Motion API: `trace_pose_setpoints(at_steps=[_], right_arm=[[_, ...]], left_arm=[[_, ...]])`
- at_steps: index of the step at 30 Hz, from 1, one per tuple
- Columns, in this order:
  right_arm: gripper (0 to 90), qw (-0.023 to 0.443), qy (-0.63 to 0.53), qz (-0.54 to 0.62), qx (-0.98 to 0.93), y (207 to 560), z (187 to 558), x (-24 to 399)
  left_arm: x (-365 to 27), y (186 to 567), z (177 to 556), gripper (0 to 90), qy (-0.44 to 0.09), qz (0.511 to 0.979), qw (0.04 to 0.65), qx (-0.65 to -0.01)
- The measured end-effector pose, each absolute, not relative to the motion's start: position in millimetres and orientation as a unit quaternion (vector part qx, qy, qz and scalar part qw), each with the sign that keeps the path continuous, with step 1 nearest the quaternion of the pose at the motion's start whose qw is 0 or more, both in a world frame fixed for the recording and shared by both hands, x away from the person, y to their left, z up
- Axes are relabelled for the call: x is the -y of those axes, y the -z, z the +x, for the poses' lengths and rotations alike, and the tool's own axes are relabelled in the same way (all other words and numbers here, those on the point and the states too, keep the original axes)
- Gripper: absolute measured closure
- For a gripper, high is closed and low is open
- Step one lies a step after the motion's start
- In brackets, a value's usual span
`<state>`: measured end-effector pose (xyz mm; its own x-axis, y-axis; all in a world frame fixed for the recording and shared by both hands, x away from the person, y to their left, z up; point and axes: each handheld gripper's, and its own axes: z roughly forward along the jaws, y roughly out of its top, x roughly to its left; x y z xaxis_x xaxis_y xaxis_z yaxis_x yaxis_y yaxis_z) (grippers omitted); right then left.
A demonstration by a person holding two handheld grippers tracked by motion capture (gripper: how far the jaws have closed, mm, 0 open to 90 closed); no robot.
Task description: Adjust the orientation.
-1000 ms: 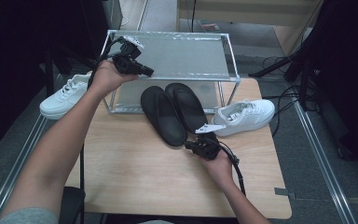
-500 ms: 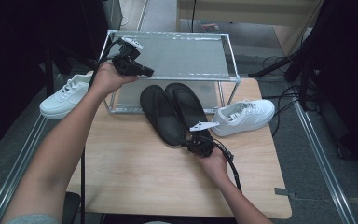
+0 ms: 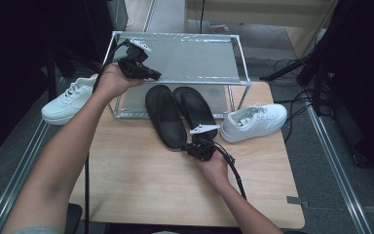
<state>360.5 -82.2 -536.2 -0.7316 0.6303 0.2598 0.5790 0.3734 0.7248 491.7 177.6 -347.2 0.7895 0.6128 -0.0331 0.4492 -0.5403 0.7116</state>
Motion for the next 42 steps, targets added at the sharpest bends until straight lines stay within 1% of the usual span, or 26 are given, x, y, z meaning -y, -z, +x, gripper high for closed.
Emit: trace_pose_setpoints(at_steps=[12, 16, 25, 36, 40, 42], right_arm=[[90.0, 0.035, -0.430, 0.368, -0.824, 533, 374, 58], [90.0, 0.048, -0.435, 0.370, -0.820, 529, 379, 51], [90.0, 0.060, -0.438, 0.375, -0.815, 523, 390, 33], [90.0, 0.081, -0.430, 0.381, -0.815, 523, 409, 15], [90.0, 0.081, -0.430, 0.388, -0.811, 523, 416, 8], [90.0, 0.085, -0.429, 0.387, -0.812, 523, 419, 4]], left_arm=[[-179, 349, 493, 89.9, -0.104, 0.869, 0.375, -0.306], [-181, 350, 493, 89.9, -0.103, 0.867, 0.380, -0.305], [-181, 350, 493, 89.9, -0.103, 0.865, 0.381, -0.310], [-181, 351, 493, 90.0, -0.100, 0.861, 0.384, -0.318], [-181, 351, 493, 90.0, -0.100, 0.862, 0.383, -0.318], [-181, 352, 491, 90.0, -0.106, 0.860, 0.385, -0.318]])
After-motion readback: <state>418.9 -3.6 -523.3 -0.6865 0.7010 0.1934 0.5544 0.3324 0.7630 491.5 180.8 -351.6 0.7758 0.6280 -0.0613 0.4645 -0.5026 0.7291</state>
